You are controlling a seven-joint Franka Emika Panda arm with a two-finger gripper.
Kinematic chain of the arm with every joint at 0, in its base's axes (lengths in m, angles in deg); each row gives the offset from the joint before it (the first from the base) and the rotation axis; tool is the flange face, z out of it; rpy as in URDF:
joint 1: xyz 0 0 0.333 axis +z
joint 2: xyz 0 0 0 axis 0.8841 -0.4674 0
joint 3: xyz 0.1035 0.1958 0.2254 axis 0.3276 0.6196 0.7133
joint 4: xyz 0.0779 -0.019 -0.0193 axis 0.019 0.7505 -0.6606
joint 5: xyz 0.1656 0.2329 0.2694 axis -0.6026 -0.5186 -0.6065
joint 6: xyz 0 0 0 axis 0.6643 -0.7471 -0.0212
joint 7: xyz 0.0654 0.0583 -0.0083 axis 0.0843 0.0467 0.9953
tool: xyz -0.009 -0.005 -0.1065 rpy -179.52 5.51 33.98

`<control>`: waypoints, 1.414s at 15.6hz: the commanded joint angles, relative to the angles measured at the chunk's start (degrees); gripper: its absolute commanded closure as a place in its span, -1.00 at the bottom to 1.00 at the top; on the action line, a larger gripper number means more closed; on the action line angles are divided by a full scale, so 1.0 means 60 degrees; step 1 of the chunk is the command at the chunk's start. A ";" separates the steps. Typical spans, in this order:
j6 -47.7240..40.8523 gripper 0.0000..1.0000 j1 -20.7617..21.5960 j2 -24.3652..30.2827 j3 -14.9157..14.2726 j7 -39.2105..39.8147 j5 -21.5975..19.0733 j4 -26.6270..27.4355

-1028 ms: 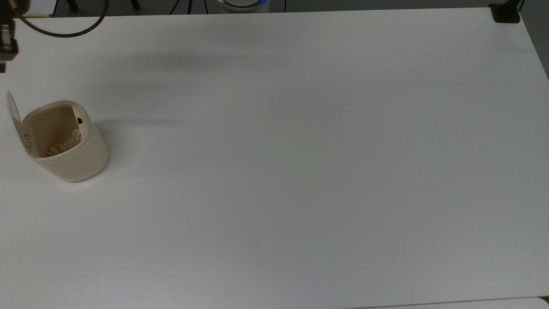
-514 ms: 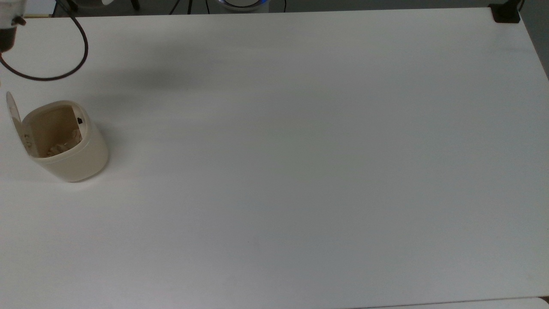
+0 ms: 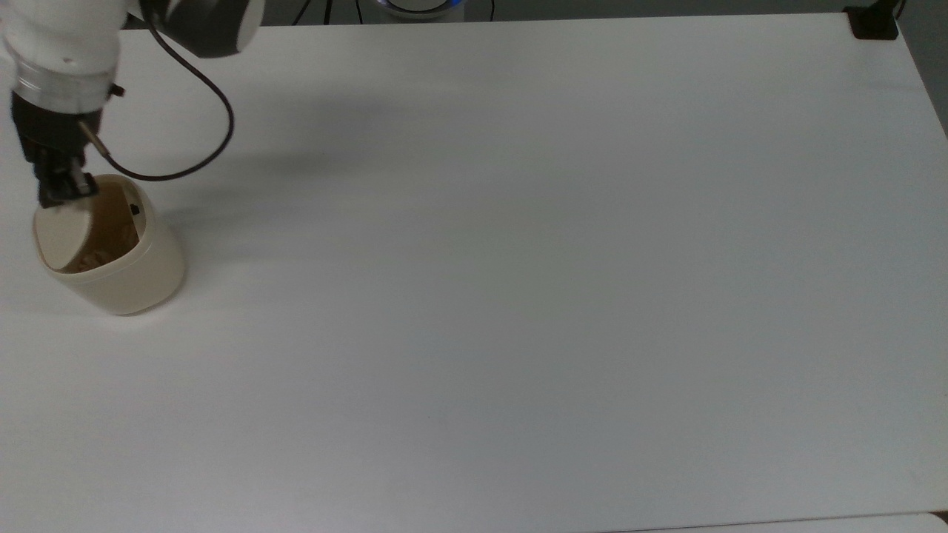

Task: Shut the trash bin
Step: 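Push the raised lid down over the bin opening with the gripper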

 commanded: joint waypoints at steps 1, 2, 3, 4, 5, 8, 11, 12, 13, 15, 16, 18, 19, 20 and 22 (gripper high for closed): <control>-0.0169 1.00 0.0125 0.0136 0.0245 0.0537 0.0044 0.0746; -0.0169 1.00 0.0125 0.0122 0.0318 0.0566 0.0044 0.0819; -0.0169 1.00 0.0125 0.0122 0.0348 0.0581 0.0044 0.0863; -0.0169 1.00 0.0125 0.0107 0.0348 0.0595 0.0044 0.0878; -0.0169 1.00 0.0125 0.0121 0.0348 0.0596 0.0044 0.0965; -0.0154 1.00 0.0125 0.0107 0.0407 0.0596 0.0103 0.1142; -0.0154 1.00 0.0111 0.0267 0.0392 0.0596 0.0103 0.1040; -0.0154 1.00 0.0082 0.0398 0.0407 0.0596 0.0103 0.1025; -0.0154 1.00 0.0052 0.0443 0.0392 0.0596 0.0103 0.1025; -0.0140 1.00 0.0038 0.0458 0.0392 0.0596 0.0117 0.1010; -0.0125 1.00 0.0037 0.0473 0.0392 0.0596 0.0103 0.0923; -0.0140 1.00 0.0023 0.0502 0.0392 0.0595 0.0117 0.0878; -0.0140 1.00 0.0037 0.0488 0.0392 0.0596 0.0132 0.0893; -0.0140 1.00 0.0052 0.0444 0.0392 0.0567 0.0147 0.0922; -0.0140 1.00 0.0038 0.0473 0.0392 0.0595 0.0147 0.0893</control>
